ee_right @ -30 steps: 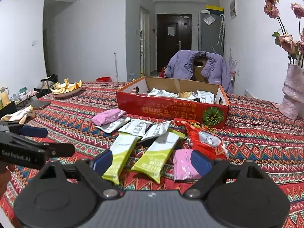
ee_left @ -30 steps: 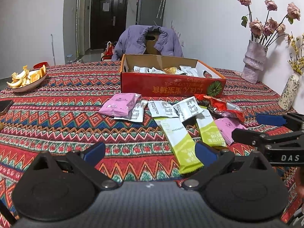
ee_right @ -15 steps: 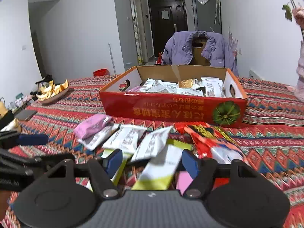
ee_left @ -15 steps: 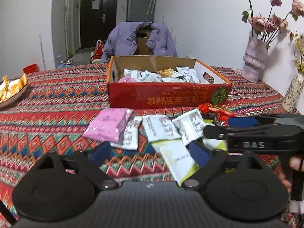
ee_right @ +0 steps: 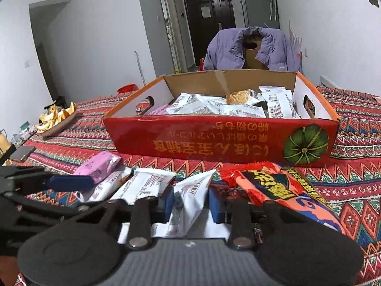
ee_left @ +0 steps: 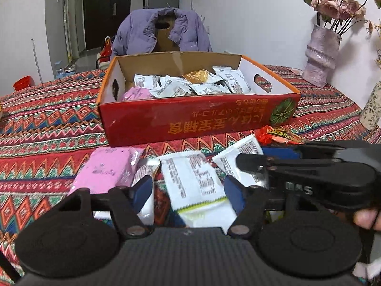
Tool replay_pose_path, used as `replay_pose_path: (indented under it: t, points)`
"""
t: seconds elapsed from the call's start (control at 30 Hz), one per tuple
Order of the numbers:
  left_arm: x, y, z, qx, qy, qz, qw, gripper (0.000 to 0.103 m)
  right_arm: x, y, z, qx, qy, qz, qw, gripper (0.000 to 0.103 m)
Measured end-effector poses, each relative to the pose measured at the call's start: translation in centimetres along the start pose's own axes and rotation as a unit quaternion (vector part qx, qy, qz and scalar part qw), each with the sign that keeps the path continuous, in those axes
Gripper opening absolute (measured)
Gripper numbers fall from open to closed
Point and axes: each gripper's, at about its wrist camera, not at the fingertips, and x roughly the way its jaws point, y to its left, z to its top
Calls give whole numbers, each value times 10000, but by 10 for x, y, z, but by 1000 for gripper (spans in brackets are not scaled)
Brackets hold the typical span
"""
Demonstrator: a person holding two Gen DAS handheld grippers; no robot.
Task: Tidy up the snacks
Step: 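Grasp a white packet with the left tool while the right tool grasps another white packet, then lift both held white packets up above the pile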
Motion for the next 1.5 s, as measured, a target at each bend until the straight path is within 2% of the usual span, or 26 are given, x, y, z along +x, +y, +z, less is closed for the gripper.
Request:
replay_pose_path:
  t: [0.27,0.37,0.47,0.6,0.7,0.93,1.03,1.23,1.5]
  points:
    - [40,-10,9,-7,322,36,9995,70,-39,-15,9,33,-437,-36,9990,19]
    - [49,-16,8,44,257,204,9995,69,-52,-19,9,37,-536,33,9985,19]
    - [54,-22,10,78,190,321,9993,65,-57,-23,8,41,-540,51,9985,18]
    - [54,-33,11,161,91,473,9987,50,-61,-24,5,39,-554,59,9984,17]
    - [49,-41,9,283,88,588,9978,45,-67,-24,3,64,-569,30,9984,17]
    - [-15,-44,1,28,-292,471,9985,44,-97,-15,-5,-92,-619,-1,9980,13]
    - [-53,-47,-13,-71,-476,398,9981,44,-114,-6,-13,-180,-638,21,9978,12]
    - [-114,-53,-42,-41,-703,500,9963,44,-145,10,-35,-352,-611,7,9975,11]
    - [-163,-58,-75,-247,-837,464,9951,44,-187,24,-60,-513,-648,-63,9966,11]
